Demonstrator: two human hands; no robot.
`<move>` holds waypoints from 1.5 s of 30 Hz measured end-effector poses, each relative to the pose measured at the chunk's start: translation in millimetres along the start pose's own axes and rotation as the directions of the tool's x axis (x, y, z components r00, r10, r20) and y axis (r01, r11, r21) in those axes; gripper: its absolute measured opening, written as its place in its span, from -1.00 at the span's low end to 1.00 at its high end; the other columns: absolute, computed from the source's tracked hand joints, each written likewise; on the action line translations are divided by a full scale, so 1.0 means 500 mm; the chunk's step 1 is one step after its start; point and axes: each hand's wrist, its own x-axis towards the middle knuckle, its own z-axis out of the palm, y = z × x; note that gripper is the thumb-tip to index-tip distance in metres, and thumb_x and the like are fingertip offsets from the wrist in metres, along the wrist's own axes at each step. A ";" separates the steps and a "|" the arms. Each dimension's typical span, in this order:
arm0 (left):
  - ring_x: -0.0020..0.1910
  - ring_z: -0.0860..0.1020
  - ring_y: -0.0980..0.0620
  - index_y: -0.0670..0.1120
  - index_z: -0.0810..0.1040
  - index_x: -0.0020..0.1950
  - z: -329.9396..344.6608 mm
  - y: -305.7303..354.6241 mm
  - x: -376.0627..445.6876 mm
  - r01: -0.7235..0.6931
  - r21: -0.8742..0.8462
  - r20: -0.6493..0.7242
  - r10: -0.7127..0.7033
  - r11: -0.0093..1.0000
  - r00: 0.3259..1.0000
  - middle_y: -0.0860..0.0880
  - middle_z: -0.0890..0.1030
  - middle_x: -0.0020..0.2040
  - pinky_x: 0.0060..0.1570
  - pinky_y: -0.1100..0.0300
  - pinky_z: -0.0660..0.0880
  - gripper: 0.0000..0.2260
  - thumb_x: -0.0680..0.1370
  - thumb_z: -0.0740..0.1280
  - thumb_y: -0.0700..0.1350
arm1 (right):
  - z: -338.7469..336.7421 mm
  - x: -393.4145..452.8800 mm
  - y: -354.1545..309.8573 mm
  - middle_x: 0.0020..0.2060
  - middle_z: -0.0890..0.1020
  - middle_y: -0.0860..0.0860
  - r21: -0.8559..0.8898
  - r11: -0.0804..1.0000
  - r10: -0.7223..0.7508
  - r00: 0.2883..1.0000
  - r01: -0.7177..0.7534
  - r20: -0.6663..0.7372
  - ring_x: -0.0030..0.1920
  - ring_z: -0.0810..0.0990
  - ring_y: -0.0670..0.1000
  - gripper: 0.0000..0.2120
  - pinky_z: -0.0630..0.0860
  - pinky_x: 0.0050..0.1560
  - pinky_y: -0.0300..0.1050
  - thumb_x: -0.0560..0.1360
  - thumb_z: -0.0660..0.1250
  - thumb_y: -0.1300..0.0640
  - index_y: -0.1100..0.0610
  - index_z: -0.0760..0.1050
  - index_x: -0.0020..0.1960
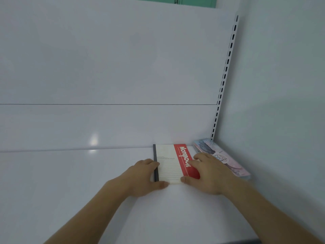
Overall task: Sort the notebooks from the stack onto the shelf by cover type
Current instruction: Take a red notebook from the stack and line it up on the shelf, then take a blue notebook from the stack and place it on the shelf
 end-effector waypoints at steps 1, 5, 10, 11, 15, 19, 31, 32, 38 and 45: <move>0.46 0.30 0.04 0.02 0.23 0.58 -0.003 0.001 -0.007 0.009 -0.031 -0.043 -0.010 0.999 0.999 0.08 0.33 0.51 0.43 0.08 0.32 -0.29 0.53 0.27 0.34 | -0.004 0.000 -0.005 0.20 0.45 -0.03 0.008 1.000 0.004 0.999 -0.004 -0.039 0.29 0.38 0.04 -0.36 0.37 0.28 -0.04 0.45 0.09 -0.45 -0.02 0.45 0.28; 0.48 0.31 0.04 0.00 0.29 0.54 -0.022 -0.009 -0.044 0.091 -0.019 -0.318 -0.092 0.996 0.944 0.06 0.36 0.50 0.44 0.11 0.30 -0.37 0.58 0.22 0.31 | -0.016 0.015 -0.053 0.41 0.39 0.01 0.016 0.999 -0.040 0.982 0.044 -0.183 0.44 0.27 0.07 -0.36 0.26 0.42 -0.02 0.53 0.04 -0.37 0.03 0.37 0.41; 0.53 0.25 0.00 -0.02 0.30 0.55 -0.038 -0.067 -0.124 0.258 0.041 -0.501 -0.203 0.965 0.841 0.01 0.34 0.53 0.50 0.06 0.22 -0.41 0.61 0.16 0.27 | -0.019 0.039 -0.183 0.58 0.08 0.06 0.096 0.984 -0.130 0.970 0.152 -0.204 0.58 0.00 0.07 -0.25 -0.01 0.54 0.00 0.54 -0.14 -0.36 0.06 0.10 0.57; 0.55 0.22 -0.01 -0.02 0.28 0.56 -0.043 -0.085 -0.147 0.292 0.062 -0.506 -0.223 0.954 0.833 0.01 0.31 0.55 0.52 0.05 0.19 -0.40 0.61 0.15 0.28 | -0.019 0.043 -0.215 0.59 0.03 0.07 0.099 0.980 -0.152 0.969 0.174 -0.194 0.58 -0.05 0.07 -0.27 -0.05 0.54 -0.01 0.57 -0.12 -0.35 0.07 0.05 0.59; 0.59 0.13 -0.02 0.00 0.21 0.60 -0.072 -0.165 -0.253 0.409 0.094 -0.517 -0.306 0.908 0.799 0.00 0.23 0.60 0.56 0.04 0.10 -0.38 0.62 0.10 0.29 | -0.026 0.059 -0.347 0.60 -0.09 0.08 0.084 0.964 -0.239 0.959 0.254 -0.156 0.59 -0.11 0.08 -0.26 -0.12 0.54 -0.02 0.57 -0.14 -0.34 0.06 -0.07 0.60; 0.60 0.11 -0.04 -0.01 0.19 0.61 -0.107 -0.247 -0.370 0.492 0.055 -0.556 -0.382 0.869 0.738 -0.01 0.21 0.61 0.56 0.03 0.07 -0.37 0.62 0.10 0.29 | -0.045 0.076 -0.484 0.60 -0.11 0.08 0.071 0.941 -0.319 0.936 0.331 -0.147 0.58 -0.14 0.07 -0.26 -0.11 0.55 -0.01 0.57 -0.15 -0.34 0.07 -0.12 0.60; 0.56 0.19 -0.04 0.00 0.22 0.59 -0.228 -0.578 -0.778 0.679 -0.004 -0.612 -0.539 0.734 0.578 0.01 0.27 0.57 0.51 0.01 0.19 -0.41 0.63 0.08 0.27 | -0.089 0.099 -1.026 0.60 -0.04 0.07 0.134 0.840 -0.496 0.845 0.525 -0.202 0.58 -0.09 0.07 -0.28 -0.05 0.57 -0.01 0.60 -0.10 -0.32 0.08 -0.06 0.60; 0.56 0.19 -0.03 0.01 0.22 0.59 -0.236 -0.601 -0.798 0.685 -0.005 -0.614 -0.543 0.729 0.573 0.02 0.27 0.57 0.51 0.01 0.19 -0.41 0.63 0.08 0.27 | -0.091 0.105 -1.060 0.60 -0.03 0.07 0.132 0.836 -0.503 0.840 0.533 -0.203 0.58 -0.09 0.07 -0.28 -0.05 0.57 0.00 0.60 -0.10 -0.32 0.08 -0.06 0.60; 0.52 0.25 -0.03 0.03 0.24 0.56 -0.301 -0.737 -0.860 0.696 -0.001 -0.648 -0.530 0.718 0.547 0.04 0.32 0.53 0.47 0.03 0.23 -0.44 0.63 0.08 0.27 | -0.111 0.181 -1.229 0.59 0.00 0.08 0.116 0.818 -0.528 0.816 0.563 -0.238 0.58 -0.06 0.08 -0.28 -0.01 0.56 0.03 0.60 -0.10 -0.32 0.09 -0.04 0.60; 0.45 0.34 -0.03 0.00 0.34 0.50 -0.395 -0.905 -0.846 0.693 0.003 -0.720 -0.480 0.721 0.502 0.04 0.42 0.46 0.40 0.05 0.31 -0.50 0.63 0.15 0.22 | -0.151 0.345 -1.377 0.52 0.21 0.10 0.125 0.786 -0.525 0.761 0.605 -0.381 0.52 0.13 0.08 -0.36 0.15 0.51 -0.01 0.63 -0.03 -0.24 0.14 0.10 0.56</move>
